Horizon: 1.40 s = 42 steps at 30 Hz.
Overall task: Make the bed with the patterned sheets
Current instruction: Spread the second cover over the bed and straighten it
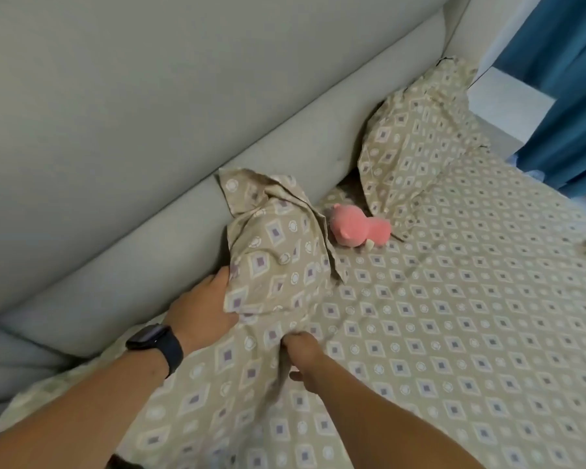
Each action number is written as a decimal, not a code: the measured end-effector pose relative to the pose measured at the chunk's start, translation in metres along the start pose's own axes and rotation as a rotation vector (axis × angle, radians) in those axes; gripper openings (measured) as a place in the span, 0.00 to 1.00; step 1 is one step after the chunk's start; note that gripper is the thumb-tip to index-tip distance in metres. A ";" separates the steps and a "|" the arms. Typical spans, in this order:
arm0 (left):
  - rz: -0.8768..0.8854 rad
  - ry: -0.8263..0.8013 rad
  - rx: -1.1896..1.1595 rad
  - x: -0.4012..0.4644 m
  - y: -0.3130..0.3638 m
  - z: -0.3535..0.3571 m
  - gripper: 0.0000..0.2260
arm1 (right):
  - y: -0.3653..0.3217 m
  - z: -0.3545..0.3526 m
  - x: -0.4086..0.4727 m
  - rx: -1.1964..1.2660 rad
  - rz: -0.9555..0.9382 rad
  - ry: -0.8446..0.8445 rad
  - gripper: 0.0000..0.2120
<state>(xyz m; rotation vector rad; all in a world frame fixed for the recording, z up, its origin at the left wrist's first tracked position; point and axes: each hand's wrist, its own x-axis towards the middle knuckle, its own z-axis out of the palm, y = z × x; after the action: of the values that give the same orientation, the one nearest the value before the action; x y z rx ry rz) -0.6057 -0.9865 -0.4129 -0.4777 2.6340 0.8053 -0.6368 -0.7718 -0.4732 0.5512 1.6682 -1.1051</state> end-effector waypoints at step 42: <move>0.131 -0.197 0.302 -0.346 0.370 0.115 0.16 | 0.233 -0.287 -0.419 -0.734 -0.680 0.359 0.17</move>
<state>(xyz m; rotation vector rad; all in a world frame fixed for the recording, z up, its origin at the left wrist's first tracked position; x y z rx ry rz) -0.4261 -0.5559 -0.1859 -0.1385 2.5585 0.4509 -0.4376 -0.3503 -0.1662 -0.3446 2.4994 -0.7577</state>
